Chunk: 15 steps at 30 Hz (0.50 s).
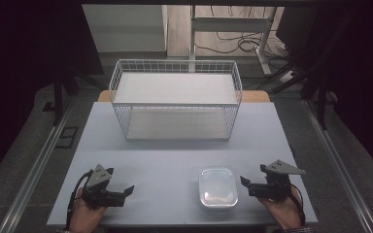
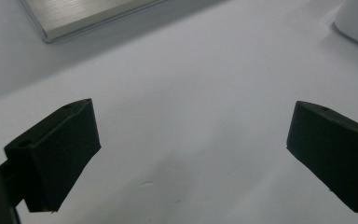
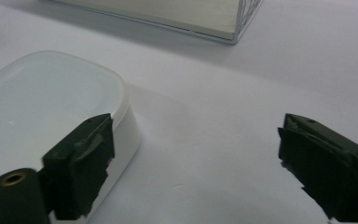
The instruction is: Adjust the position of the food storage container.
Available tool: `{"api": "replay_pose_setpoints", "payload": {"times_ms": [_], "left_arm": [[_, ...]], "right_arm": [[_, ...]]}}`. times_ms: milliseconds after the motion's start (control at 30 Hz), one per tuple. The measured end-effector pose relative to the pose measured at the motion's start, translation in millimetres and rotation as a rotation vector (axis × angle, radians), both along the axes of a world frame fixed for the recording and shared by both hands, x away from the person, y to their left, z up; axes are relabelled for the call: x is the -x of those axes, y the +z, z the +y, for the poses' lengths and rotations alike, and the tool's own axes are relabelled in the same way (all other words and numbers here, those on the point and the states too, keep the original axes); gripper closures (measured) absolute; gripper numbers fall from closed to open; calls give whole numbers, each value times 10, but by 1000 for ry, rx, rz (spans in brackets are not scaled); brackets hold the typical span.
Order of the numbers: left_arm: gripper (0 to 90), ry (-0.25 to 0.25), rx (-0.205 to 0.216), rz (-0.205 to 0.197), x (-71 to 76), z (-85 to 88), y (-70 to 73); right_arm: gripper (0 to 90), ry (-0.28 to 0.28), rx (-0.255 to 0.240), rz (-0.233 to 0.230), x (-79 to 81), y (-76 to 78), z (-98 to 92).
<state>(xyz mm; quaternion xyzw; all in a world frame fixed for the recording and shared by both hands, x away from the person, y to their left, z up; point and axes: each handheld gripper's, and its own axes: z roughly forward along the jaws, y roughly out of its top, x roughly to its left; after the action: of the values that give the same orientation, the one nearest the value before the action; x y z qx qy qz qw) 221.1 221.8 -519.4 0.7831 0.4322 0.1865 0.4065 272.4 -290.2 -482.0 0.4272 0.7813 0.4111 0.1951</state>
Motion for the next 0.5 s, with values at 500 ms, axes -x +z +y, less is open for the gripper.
{"api": "replay_pose_setpoints", "payload": {"times_ms": [500], "left_arm": [[11,-43,32,15,8,-61,-6]], "right_arm": [[502,54,36,49,10,29,26]]}}
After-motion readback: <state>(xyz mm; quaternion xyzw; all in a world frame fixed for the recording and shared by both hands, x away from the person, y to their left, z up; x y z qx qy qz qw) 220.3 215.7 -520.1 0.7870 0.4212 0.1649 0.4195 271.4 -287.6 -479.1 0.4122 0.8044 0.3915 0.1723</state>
